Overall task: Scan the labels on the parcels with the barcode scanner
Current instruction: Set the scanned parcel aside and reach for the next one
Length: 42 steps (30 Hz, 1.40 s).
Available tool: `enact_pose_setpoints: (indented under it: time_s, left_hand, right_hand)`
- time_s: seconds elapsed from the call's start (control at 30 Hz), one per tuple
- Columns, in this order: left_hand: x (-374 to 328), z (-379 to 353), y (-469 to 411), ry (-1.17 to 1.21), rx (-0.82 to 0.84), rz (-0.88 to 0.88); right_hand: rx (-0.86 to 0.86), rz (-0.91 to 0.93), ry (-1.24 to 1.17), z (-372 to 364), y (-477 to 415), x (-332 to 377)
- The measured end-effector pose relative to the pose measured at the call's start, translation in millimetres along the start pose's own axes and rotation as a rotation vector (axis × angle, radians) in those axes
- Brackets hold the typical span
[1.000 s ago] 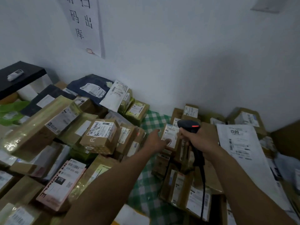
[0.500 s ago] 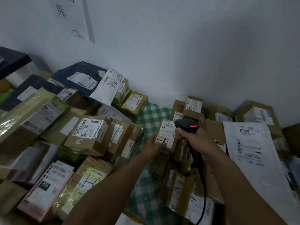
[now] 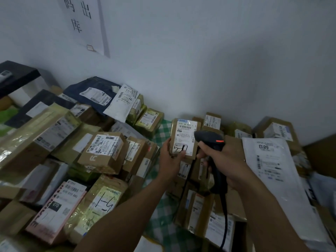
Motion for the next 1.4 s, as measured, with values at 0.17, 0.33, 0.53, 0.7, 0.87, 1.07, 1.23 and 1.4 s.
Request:
enact_pose_setpoints:
  time_s: [0.17,0.33,0.53,0.7,0.87,1.07,1.23,1.4]
  left_hand:
    - [-8.9,-0.2,10.7,-0.034,-0.018,-0.044]
    - [-16.1,3.8,24.6,-0.071,-0.023,-0.087]
    - [-22.8,15.0,35.9,-0.065,-0.027,-0.073]
    - [-22.0,22.4,33.8,-0.090,-0.044,-0.102]
    - [-48.8,24.5,20.5,-0.081,0.000,-0.104]
    - [-92.9,33.3,-63.1,-0.126,-0.026,0.032]
    - [-76.3,57.3,-143.6,-0.335,-0.022,0.159]
    - [-54.1,74.4,-187.2,-0.458,0.062,0.228]
  right_hand:
    - [0.009,0.016,-0.011,-1.5,34.3,3.8]
    - [-0.002,0.023,-0.011,-5.3,59.8,6.7]
    - [0.002,0.021,-0.021,-9.2,77.7,9.8]
    - [0.010,0.044,-0.026,-12.0,80.9,10.9]
    - [-0.002,0.096,-0.012,-12.4,62.3,14.0]
    - [-0.065,0.226,0.171,-19.4,8.6,39.9]
    - [-0.026,0.252,0.239,-32.4,-50.7,45.5]
    - [0.040,0.156,0.222,-45.5,-105.3,18.3]
Point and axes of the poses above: each hand's wrist, its own y-axis away from the middle knuckle, its own z-axis out of the back of the hand, x = y × z, the point moved 1 cm from there along -y, towards the middle knuckle, and after that the axes turned 4 degrees about -z, right-handed, at the moved point
